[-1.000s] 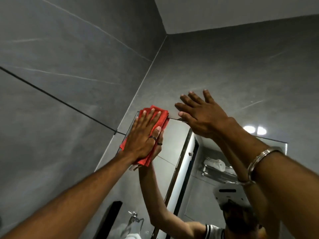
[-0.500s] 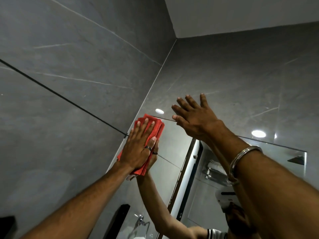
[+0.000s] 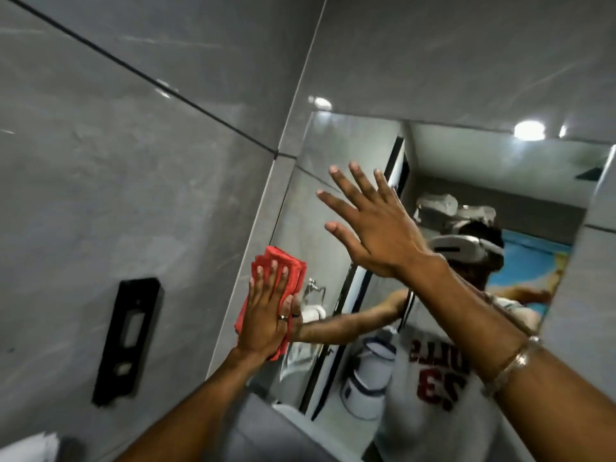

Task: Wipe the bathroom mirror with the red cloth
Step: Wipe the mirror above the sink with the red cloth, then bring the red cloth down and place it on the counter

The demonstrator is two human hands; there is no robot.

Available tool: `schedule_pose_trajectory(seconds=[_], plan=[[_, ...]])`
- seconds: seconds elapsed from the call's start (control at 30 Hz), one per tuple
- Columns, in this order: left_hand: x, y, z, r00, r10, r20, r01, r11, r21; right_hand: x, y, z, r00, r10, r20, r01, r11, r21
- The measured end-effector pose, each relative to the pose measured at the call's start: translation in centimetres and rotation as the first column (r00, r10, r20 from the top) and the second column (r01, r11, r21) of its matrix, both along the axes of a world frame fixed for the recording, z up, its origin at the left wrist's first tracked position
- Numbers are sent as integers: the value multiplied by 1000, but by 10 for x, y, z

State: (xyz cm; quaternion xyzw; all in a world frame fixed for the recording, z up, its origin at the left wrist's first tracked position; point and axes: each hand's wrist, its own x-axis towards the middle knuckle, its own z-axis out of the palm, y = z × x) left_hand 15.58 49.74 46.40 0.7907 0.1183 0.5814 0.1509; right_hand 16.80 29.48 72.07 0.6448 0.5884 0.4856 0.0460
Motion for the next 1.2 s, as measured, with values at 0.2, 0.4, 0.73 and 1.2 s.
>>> schedule_pose_trajectory(seconds=[0.2, 0.4, 0.73, 1.2], plan=[[-51, -59, -103, 914, -260, -312, 179, 947, -266, -36, -62, -149, 862, 46, -505, -92, 994, -66], [-118, -140, -146, 686, -691, 228, 278, -40, -960, -52, -129, -293, 382, -100, -919, -54, 990, -130], [-152, -308, -208, 70, -726, 684, 114, -675, -729, -60, -308, -414, -545, -106, -832, 364, 864, -348], [-133, -493, -400, 279, -936, -216, -631, -9, -776, -109, -509, -654, -708, 469, -528, 704, 409, -581]])
